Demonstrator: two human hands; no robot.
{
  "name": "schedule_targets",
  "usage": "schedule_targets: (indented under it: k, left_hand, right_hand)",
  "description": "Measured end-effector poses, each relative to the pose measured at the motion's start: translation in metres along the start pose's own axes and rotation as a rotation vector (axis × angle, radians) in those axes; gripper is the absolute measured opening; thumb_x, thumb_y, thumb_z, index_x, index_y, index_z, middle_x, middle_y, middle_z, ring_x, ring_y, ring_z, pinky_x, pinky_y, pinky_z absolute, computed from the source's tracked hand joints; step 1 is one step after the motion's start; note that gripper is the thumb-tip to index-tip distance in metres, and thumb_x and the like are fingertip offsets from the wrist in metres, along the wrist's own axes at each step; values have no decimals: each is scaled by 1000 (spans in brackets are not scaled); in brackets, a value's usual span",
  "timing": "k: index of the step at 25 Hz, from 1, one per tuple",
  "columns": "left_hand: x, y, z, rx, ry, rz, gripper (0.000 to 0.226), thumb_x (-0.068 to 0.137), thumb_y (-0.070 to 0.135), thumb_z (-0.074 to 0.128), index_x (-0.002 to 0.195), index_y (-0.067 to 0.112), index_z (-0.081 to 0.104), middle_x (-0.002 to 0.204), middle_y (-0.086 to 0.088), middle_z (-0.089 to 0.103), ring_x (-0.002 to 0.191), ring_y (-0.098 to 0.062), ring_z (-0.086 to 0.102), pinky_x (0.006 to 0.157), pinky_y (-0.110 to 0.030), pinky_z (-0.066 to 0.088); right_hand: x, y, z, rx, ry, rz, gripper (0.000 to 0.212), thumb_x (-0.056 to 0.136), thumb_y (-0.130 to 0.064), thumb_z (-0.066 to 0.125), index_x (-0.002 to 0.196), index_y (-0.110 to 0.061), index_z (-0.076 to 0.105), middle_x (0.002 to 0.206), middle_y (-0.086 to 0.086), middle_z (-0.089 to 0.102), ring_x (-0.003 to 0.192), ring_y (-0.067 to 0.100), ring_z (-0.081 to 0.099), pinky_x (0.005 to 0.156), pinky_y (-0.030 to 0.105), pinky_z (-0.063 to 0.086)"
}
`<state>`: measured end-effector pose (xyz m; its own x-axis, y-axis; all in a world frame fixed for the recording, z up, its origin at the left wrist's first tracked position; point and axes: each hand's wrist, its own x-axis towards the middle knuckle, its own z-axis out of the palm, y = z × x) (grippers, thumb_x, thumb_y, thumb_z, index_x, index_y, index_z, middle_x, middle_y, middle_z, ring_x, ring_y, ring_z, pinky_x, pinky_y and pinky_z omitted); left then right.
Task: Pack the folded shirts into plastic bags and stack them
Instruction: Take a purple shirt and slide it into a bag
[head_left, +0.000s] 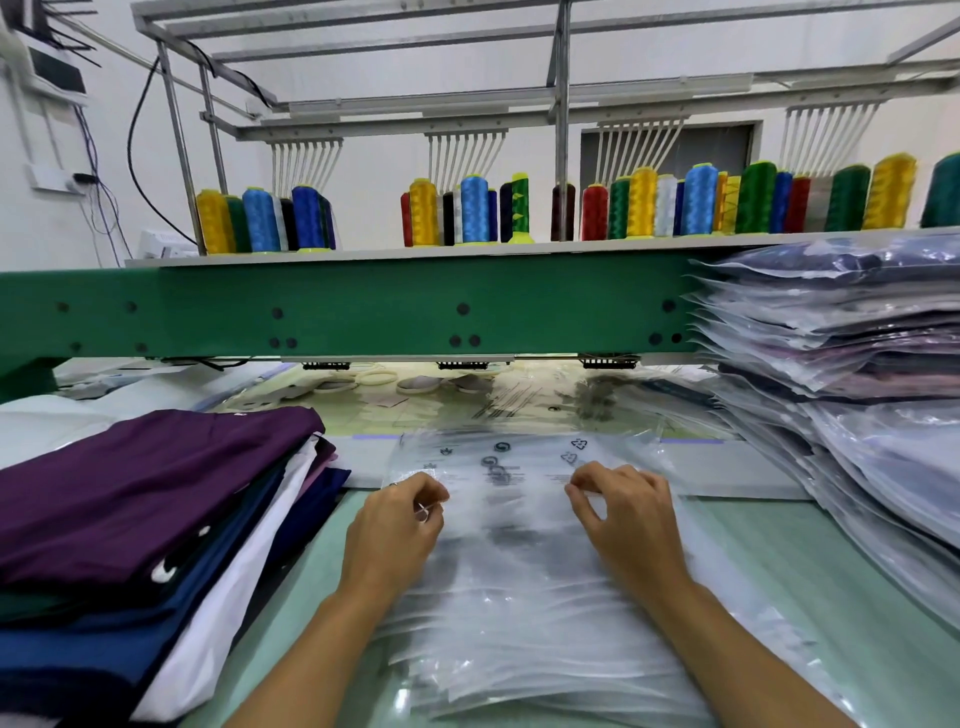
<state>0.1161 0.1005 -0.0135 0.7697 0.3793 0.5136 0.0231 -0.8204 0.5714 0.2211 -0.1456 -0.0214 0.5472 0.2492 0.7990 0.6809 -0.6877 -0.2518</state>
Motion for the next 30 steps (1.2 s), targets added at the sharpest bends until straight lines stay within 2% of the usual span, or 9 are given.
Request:
schedule_targets:
  k: [6, 9, 12, 14, 16, 19, 22, 25, 30]
  left_hand:
    - [0, -2, 4, -66, -84, 21, 26, 85, 20, 79, 78, 33, 57, 77, 20, 67, 75, -4, 63, 71, -37, 56]
    - [2, -2, 6, -10, -45, 112, 27, 92, 11, 71, 80, 35, 66, 81, 20, 69, 76, -2, 64, 71, -33, 55]
    - [3, -1, 6, 55, -17, 224, 31, 97, 1, 62, 96, 27, 79, 98, 17, 71, 89, -7, 63, 77, -29, 53]
    - [3, -2, 5, 119, 16, 250, 32, 98, -1, 59, 104, 23, 80, 104, 14, 72, 98, -13, 60, 77, -35, 54]
    - [4, -1, 4, 182, 53, 231, 37, 96, -3, 59, 109, 25, 79, 112, 17, 72, 104, -14, 59, 73, -39, 57]
    - [3, -2, 1, 281, 33, 164, 51, 90, -5, 58, 117, 35, 76, 126, 25, 66, 110, -7, 54, 70, -32, 57]
    - [4, -2, 0, 374, -30, 186, 66, 85, -6, 52, 132, 37, 66, 143, 25, 54, 112, -11, 48, 76, -28, 54]
    - [3, 3, 1, 408, -20, 260, 80, 84, -7, 49, 153, 32, 41, 160, 18, 35, 128, -16, 44, 95, -29, 44]
    - [-3, 14, -4, 353, 74, 302, 97, 77, -17, 46, 162, 19, 14, 169, 7, 5, 150, -14, 29, 118, -36, 33]
  right_hand:
    - [-2, 1, 1, 8, -76, -56, 18, 85, -33, 77, 81, -32, 60, 75, -23, 62, 76, 4, 58, 84, 33, 37]
    - [-1, -4, 0, 71, -120, -129, 15, 87, -38, 74, 88, -34, 59, 84, -23, 64, 83, 0, 58, 87, 30, 37]
    - [0, -9, 0, 20, -171, -217, 17, 85, -17, 76, 92, -31, 69, 98, -18, 72, 96, 10, 66, 85, 27, 39]
    - [0, -8, 1, -84, -256, -156, 37, 82, -3, 68, 108, -30, 74, 123, -10, 69, 118, 18, 62, 94, 32, 43]
    - [-2, -3, 1, -188, -371, -24, 63, 85, -1, 55, 140, -30, 56, 153, -9, 46, 139, 19, 42, 110, 39, 37]
    - [-5, 2, 0, -169, -433, 117, 85, 82, 5, 44, 158, -28, 24, 165, -12, 19, 147, 19, 25, 116, 35, 33]
    - [-5, -1, -2, -160, -409, 171, 93, 79, 6, 44, 160, -26, 11, 168, -8, 5, 146, 21, 23, 113, 33, 35]
    - [-4, -8, -2, -268, -337, 159, 89, 80, 1, 49, 160, -17, 15, 169, -2, -2, 140, 24, 28, 105, 32, 39]
    - [0, -17, -9, -280, -115, 120, 83, 74, 5, 58, 153, -4, 34, 166, 6, 20, 148, 26, 29, 110, 38, 38]
